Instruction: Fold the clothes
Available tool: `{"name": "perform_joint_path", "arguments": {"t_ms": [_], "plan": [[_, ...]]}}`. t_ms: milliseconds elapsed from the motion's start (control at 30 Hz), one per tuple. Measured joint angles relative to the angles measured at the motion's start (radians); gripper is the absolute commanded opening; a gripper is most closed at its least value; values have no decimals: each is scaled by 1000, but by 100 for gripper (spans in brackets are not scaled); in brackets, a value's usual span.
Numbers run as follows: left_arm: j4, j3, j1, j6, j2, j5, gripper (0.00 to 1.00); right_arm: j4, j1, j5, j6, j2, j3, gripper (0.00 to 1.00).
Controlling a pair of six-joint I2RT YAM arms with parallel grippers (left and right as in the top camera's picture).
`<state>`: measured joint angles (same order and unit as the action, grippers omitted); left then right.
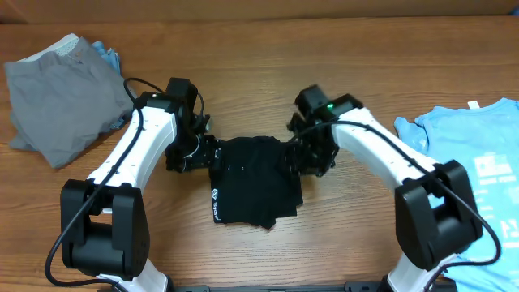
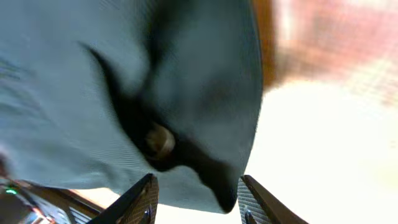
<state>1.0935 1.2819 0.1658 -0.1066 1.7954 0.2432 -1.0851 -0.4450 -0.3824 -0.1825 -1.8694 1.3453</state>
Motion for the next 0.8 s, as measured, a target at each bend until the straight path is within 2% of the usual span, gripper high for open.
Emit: {"name": "perform_joint_path", "arguments": {"t_ms": [300,600,700,733,800], "plan": [[-214,-1,0,4,0,0,86,195,25,-49,-83,34,14,46],[-254,-2,0,41,29,3,85,318,24,-59,-185,-1,-29,46],[-254,-2,0,51,77,11,77,325,24,-60,-195,-5,-29,46],[-254,-2,0,55,93,17,76,328,24,-59,-198,-5,-30,45],[-257,-2,0,61,124,31,73,345,24,-60,-198,-5,-38,27]]}}
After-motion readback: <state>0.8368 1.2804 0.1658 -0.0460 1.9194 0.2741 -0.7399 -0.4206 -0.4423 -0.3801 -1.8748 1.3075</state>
